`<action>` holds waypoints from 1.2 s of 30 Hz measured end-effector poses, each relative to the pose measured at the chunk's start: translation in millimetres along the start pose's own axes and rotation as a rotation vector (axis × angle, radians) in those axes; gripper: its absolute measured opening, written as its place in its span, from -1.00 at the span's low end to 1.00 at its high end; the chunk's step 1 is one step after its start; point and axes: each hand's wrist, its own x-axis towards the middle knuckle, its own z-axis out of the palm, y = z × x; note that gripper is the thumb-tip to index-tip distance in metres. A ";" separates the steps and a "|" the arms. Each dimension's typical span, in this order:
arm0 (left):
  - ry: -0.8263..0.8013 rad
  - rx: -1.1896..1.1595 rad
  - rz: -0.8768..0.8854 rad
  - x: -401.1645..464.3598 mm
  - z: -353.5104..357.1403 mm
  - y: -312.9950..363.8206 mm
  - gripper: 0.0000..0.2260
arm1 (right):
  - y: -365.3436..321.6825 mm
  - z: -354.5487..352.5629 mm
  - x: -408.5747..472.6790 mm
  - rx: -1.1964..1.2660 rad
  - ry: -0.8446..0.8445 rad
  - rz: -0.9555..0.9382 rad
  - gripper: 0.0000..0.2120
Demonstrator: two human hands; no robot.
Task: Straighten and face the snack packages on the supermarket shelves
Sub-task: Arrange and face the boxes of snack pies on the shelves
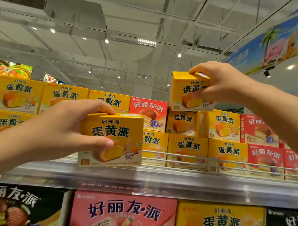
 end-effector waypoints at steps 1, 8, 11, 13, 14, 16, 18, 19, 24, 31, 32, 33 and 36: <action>0.005 -0.014 -0.003 -0.7 -0.2 -2.1 -0.55 | -0.3 4.1 2.2 -0.005 -0.006 0.008 -0.36; 0.002 0.041 0.002 -7.3 -0.6 -14.3 -0.46 | 8.7 36.6 7.4 0.015 -0.122 0.089 -0.39; -0.007 0.060 0.000 -7.4 1.5 -20.9 -0.43 | 9.5 44.8 10.5 0.006 -0.141 0.093 -0.39; -0.005 0.065 -0.004 -7.4 3.0 -24.3 -0.42 | 8.8 44.6 13.2 0.005 -0.144 0.087 -0.40; -0.008 0.064 -0.005 -7.7 3.5 -25.5 -0.41 | 9.0 43.1 13.8 0.007 -0.147 0.081 -0.41; -0.009 0.058 -0.001 -8.2 4.8 -27.2 -0.41 | 11.0 37.7 12.9 0.025 -0.144 0.068 -0.43; 0.001 0.030 -0.007 -8.5 6.1 -28.1 -0.41 | 13.3 32.5 10.2 0.063 -0.131 0.049 -0.44; 0.003 0.022 -0.009 -8.6 6.5 -28.7 -0.41 | 14.8 30.7 8.7 0.089 -0.128 0.041 -0.45; 0.007 0.039 -0.009 -8.5 6.7 -28.1 -0.41 | 22.8 33.8 4.2 0.157 -0.176 0.043 -0.48; 0.011 0.046 -0.003 -13.0 7.2 -27.1 -0.41 | 27.4 54.0 0.2 0.157 -0.387 0.106 -0.55; 0.010 0.048 -0.004 -13.1 7.4 -26.9 -0.40 | 27.2 56.5 -0.4 0.145 -0.404 0.114 -0.56; 0.007 0.051 -0.005 -12.8 7.3 -27.7 -0.40 | 26.3 58.7 -0.9 0.138 -0.411 0.121 -0.56; -0.005 0.080 -0.020 -11.9 6.8 -30.3 -0.38 | 25.9 61.7 -1.4 0.132 -0.408 0.134 -0.50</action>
